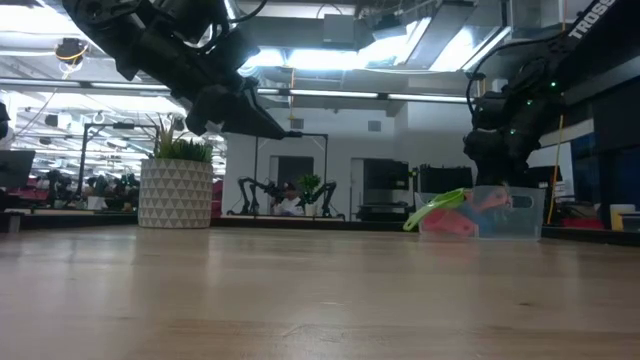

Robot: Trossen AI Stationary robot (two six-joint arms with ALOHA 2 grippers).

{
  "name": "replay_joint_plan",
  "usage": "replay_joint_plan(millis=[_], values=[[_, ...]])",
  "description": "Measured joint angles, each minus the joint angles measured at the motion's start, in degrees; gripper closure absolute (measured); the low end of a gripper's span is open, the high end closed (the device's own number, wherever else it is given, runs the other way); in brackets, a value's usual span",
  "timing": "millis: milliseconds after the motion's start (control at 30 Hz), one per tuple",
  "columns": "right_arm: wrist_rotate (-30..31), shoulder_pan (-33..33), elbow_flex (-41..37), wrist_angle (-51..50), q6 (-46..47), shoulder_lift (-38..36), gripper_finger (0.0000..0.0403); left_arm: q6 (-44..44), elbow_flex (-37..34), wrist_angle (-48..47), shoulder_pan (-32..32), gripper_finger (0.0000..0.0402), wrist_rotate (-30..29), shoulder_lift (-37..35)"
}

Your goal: Nest measuring cups in basket

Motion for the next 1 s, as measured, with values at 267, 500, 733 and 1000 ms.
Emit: replay_joint_plan(millis=[267, 500, 733, 1000], values=[[0.0, 0.0, 0.0, -0.02, 0.04, 0.0, 0.0251, 0.0, 0.0, 0.0, 0.02, 0.0374, 0.0, 0.0], [-0.18, 0.0, 0.0, -0.06, 1.58, 0.0, 0.0224, -0.01, 0.0, 0.0, 0.01, 0.0374, 0.0, 0.0], [-0.15, -0.02, 0.0, -0.2, 0.08, 0.0, 0.0294, -0.02, -0.01, 0.0, 0.02, 0.0374, 0.0, 0.0], [-0.2, -0.02, 0.07, -0.02, -0.07, -0.02, 0.0359, -0.01, -0.01, 0.0, 0.02, 0.0374, 0.0, 0.0]])
